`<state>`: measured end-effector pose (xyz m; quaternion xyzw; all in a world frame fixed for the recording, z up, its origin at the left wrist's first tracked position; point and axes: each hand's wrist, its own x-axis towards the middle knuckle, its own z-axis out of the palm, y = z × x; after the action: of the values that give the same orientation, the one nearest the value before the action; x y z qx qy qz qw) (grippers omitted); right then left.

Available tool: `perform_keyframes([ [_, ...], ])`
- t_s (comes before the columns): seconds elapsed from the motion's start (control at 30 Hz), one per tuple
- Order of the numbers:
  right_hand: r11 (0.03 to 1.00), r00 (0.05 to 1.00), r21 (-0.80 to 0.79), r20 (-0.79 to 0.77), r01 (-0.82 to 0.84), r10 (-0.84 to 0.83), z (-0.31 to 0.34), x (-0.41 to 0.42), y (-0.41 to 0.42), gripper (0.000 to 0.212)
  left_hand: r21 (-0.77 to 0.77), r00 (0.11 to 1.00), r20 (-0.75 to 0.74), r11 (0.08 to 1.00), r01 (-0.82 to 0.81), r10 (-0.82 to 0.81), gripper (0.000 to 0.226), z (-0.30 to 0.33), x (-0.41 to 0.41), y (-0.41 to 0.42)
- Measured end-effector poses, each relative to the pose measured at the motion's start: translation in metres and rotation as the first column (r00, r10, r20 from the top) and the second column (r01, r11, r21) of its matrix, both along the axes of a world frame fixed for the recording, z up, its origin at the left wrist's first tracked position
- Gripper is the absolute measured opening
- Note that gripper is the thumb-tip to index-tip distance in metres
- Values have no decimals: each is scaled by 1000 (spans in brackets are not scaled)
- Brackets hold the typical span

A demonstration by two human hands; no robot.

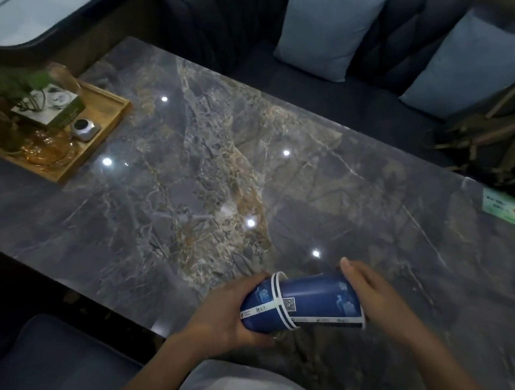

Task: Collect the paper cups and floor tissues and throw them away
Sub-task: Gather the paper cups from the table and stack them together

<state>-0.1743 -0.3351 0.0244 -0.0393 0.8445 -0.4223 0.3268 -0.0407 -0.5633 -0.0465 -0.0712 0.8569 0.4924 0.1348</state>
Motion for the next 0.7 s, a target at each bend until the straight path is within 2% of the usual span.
perform_keyframes([
  [0.2,995,985,96,171,-25,8,-7,-1,-4,55,-34,994,-49,995,97,-98,94,2,-5,9],
  [0.3,991,965,119,259,-67,34,-8,1,-8,45,7,994,-76,997,81,-81,94,4,-7,16],
  [0.43,946,965,201,120,-255,235,-21,9,-19,41,88,994,-97,995,55,-46,95,10,-16,30],
  [0.5,954,977,210,63,-213,204,-25,12,-22,38,105,994,-103,993,54,-43,93,12,-20,34],
  [0.6,999,992,40,123,4,-9,-22,12,-17,25,105,993,-107,993,61,-49,92,12,-23,35],
  [0.67,994,986,-50,144,95,-87,-16,12,-10,36,93,992,-107,993,75,-65,91,13,-25,37],
  [0.7,993,990,-82,123,80,-70,-11,14,-8,39,95,992,-105,992,81,-71,90,14,-26,39],
])
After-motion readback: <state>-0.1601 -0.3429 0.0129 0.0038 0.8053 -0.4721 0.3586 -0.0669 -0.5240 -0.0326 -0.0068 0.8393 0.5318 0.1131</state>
